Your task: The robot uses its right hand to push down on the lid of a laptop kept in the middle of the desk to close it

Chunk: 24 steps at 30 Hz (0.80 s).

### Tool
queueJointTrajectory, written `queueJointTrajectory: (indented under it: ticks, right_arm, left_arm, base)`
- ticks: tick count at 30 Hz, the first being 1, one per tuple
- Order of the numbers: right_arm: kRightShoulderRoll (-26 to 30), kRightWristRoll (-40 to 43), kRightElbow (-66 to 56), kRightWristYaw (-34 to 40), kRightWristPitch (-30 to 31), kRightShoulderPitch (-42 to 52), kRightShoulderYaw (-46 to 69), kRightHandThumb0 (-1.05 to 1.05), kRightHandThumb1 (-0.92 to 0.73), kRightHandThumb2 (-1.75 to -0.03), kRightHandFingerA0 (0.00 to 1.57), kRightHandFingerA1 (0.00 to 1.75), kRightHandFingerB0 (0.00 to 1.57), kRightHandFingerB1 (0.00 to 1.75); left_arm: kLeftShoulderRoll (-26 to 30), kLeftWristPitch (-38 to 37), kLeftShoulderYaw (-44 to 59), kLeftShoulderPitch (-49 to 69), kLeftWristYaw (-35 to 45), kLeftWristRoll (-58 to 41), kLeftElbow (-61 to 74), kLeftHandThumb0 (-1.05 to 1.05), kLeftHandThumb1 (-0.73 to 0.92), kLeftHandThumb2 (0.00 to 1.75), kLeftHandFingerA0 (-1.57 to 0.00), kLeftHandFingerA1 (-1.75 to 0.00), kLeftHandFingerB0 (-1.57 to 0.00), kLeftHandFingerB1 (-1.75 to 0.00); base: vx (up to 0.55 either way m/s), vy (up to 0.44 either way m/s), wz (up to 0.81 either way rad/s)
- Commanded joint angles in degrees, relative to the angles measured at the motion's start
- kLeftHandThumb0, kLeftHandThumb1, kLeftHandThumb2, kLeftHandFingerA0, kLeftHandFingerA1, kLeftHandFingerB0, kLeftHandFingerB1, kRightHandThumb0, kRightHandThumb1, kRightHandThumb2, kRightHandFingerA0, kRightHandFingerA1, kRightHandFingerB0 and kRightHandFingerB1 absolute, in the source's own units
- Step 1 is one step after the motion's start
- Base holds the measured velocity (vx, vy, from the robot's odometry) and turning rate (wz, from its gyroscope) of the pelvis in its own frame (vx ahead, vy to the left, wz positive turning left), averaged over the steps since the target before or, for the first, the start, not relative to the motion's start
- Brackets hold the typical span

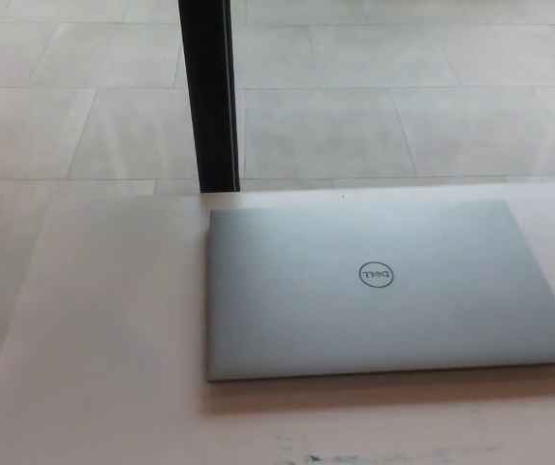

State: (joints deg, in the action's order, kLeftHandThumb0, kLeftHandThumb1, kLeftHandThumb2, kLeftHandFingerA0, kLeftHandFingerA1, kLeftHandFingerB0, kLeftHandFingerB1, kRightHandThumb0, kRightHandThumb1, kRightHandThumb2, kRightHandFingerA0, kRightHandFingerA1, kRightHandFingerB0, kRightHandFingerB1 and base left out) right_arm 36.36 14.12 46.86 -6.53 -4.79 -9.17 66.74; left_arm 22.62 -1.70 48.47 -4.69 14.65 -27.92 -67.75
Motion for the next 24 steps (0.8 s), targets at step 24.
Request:
queueJointTrajectory:
  ticks: [24]
  right_arm:
    - [-11.65,19.03,0.27,11.08,3.88,1.54,4.42,-0.95,-0.92,-0.75,0.61,1.53,0.18,1.1]
  left_arm:
    - [4.13,-0.92,-2.15,-4.25,-2.48,-0.96,-1.8,-1.05,0.61,1.3,-0.23,-0.96,-0.28,-1.25]
  base:
    - [0.0,0.0,0.0]
